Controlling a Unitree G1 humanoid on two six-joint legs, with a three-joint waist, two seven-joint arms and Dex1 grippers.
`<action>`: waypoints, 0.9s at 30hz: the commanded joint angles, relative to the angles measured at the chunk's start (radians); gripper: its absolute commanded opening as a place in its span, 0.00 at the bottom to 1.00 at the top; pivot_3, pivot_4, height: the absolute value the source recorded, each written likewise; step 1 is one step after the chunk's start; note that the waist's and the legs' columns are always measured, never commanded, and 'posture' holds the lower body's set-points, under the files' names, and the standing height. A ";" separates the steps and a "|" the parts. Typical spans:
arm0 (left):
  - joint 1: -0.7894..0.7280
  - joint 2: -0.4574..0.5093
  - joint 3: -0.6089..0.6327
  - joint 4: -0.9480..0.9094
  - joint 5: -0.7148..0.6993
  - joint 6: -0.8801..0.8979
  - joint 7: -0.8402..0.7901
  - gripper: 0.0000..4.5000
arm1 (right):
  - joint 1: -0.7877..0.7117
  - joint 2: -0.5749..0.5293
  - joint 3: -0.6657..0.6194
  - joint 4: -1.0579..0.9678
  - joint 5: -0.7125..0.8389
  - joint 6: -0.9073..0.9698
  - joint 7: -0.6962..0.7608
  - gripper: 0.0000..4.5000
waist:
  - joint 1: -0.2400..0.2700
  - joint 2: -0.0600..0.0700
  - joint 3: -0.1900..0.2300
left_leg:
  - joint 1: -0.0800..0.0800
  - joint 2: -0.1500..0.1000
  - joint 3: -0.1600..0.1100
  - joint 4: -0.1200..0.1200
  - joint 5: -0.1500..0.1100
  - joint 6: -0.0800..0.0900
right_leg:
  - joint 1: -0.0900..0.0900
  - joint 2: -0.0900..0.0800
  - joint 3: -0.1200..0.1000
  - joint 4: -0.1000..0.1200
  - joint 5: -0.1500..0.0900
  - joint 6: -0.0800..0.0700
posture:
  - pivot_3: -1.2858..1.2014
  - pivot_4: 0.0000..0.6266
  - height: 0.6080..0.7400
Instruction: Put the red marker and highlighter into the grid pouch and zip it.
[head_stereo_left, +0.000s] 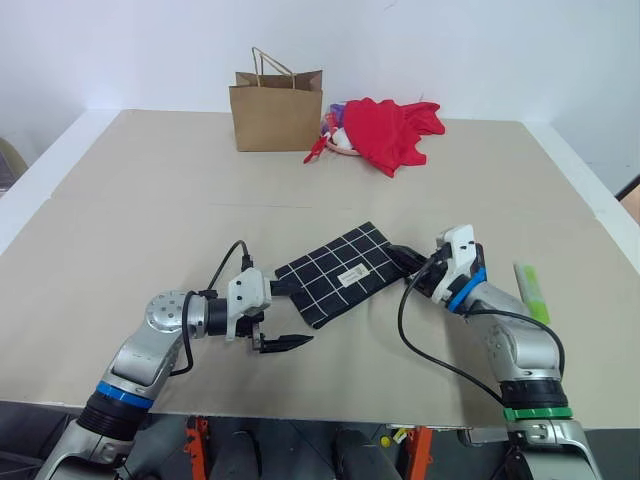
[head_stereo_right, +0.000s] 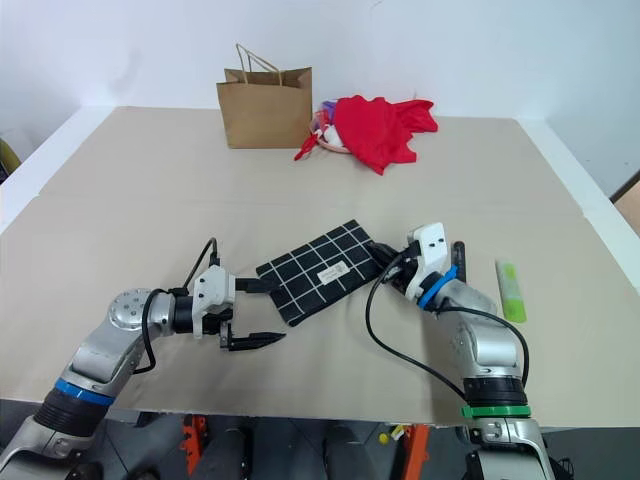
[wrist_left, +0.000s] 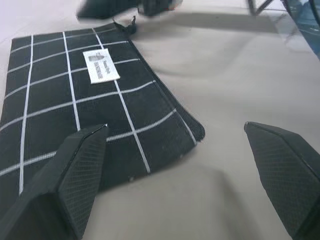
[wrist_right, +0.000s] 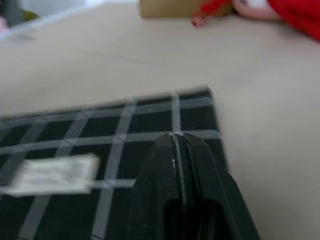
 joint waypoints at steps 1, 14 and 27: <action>0.008 0.006 0.011 -0.038 0.006 -0.028 0.010 1.00 | -0.027 0.000 0.005 0.025 -0.034 -0.051 0.004 0.01 | -0.003 0.000 0.000 | 0.000 0.000 0.000 0.000 0.000 0.000 | 0.000 0.000 0.000 0.000 0.000 0.000 | 0.52 0.24 1.00; -0.028 0.020 0.012 0.111 0.225 -0.372 0.136 1.00 | -0.041 0.037 0.018 0.082 -0.104 -0.123 -0.013 0.01 | -0.004 0.000 0.000 | 0.002 0.000 -0.001 0.001 0.001 0.000 | 0.002 0.000 0.000 0.000 0.001 0.001 | 0.52 0.24 1.00; -0.052 -0.039 -0.083 0.127 0.301 -0.450 0.153 1.00 | -0.058 0.053 0.010 0.076 -0.106 -0.124 -0.043 0.01 | -0.004 0.000 0.000 | 0.001 0.000 -0.001 0.001 0.001 0.000 | 0.002 0.000 0.000 0.000 0.001 0.001 | 0.52 0.24 1.00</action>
